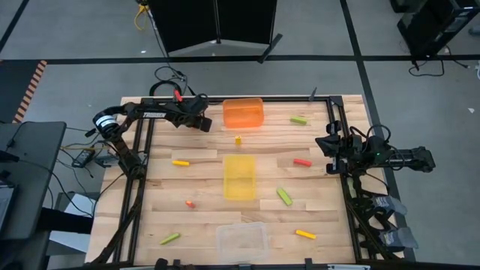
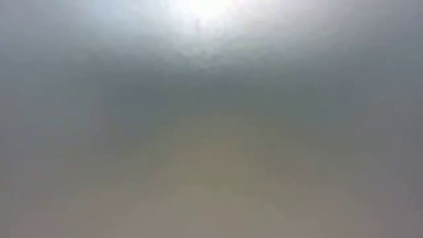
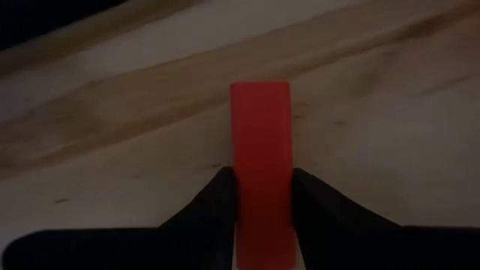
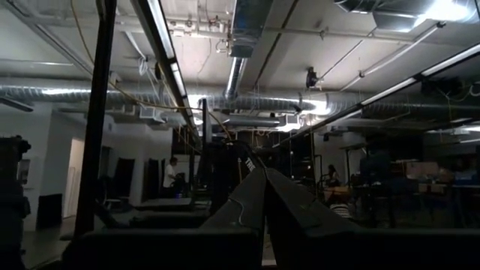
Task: Sort blocks
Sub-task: Put the top orange block into the orange bin
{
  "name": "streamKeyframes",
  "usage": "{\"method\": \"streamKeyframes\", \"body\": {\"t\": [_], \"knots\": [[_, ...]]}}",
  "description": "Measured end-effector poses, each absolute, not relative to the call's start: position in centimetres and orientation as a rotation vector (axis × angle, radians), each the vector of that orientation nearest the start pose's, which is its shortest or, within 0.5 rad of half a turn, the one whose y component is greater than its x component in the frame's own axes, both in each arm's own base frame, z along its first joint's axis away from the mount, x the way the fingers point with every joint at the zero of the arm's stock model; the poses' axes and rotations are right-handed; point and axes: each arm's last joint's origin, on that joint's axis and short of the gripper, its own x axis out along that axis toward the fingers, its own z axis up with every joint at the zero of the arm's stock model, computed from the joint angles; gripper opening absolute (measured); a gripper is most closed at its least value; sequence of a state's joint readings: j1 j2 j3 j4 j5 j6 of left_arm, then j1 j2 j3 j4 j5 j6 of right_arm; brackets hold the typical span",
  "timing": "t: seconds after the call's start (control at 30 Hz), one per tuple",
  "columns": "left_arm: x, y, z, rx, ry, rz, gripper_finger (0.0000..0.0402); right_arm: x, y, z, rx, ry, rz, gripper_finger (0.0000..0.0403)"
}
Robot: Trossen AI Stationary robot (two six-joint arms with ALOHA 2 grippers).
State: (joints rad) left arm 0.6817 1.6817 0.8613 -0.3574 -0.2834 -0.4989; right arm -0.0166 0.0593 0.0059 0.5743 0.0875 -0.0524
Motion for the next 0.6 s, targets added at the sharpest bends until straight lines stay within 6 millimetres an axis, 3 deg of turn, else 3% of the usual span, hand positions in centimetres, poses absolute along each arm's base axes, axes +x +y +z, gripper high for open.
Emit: {"method": "streamKeyframes", "body": {"t": [0.33,0.6], "knots": [[23.9,17.1,17.2,-0.561,0.849,1.044,0.0104,8.8,-0.4,21.4,-0.029,-0.516,-0.133,0.0023],[26.2,14.5,19.4,-0.489,0.704,0.890,0.0104,8.8,-0.6,21.4,-0.019,-0.515,-0.181,0.0023]]}}
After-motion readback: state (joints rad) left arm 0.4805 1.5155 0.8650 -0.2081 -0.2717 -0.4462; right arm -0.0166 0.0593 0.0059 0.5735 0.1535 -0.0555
